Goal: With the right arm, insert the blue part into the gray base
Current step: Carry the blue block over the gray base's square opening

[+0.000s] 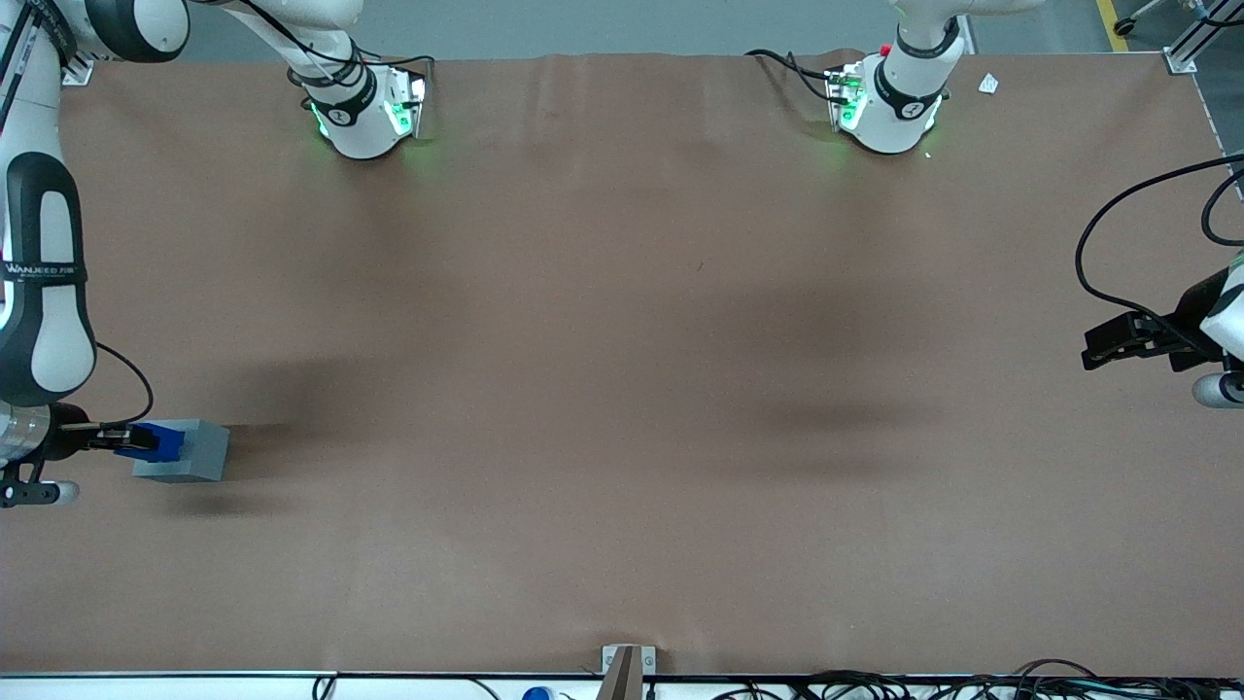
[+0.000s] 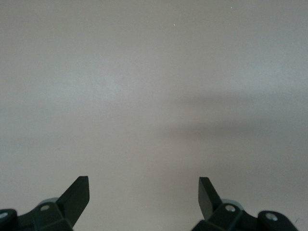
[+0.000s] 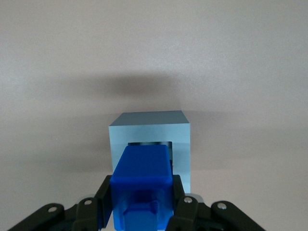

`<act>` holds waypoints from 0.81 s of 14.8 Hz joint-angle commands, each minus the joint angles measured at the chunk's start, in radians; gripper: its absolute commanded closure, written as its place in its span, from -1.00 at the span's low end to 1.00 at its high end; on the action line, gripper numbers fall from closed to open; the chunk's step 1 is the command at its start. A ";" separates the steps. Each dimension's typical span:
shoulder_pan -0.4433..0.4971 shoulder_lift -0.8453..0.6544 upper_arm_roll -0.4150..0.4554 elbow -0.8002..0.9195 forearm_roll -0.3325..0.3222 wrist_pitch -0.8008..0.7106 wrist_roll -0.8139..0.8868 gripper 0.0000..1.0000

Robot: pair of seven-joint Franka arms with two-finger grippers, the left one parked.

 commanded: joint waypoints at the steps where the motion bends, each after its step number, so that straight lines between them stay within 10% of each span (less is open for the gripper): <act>1: -0.016 0.015 0.013 0.022 -0.004 0.014 -0.008 0.99; 12: -0.015 0.017 0.013 0.017 0.001 0.022 -0.001 0.99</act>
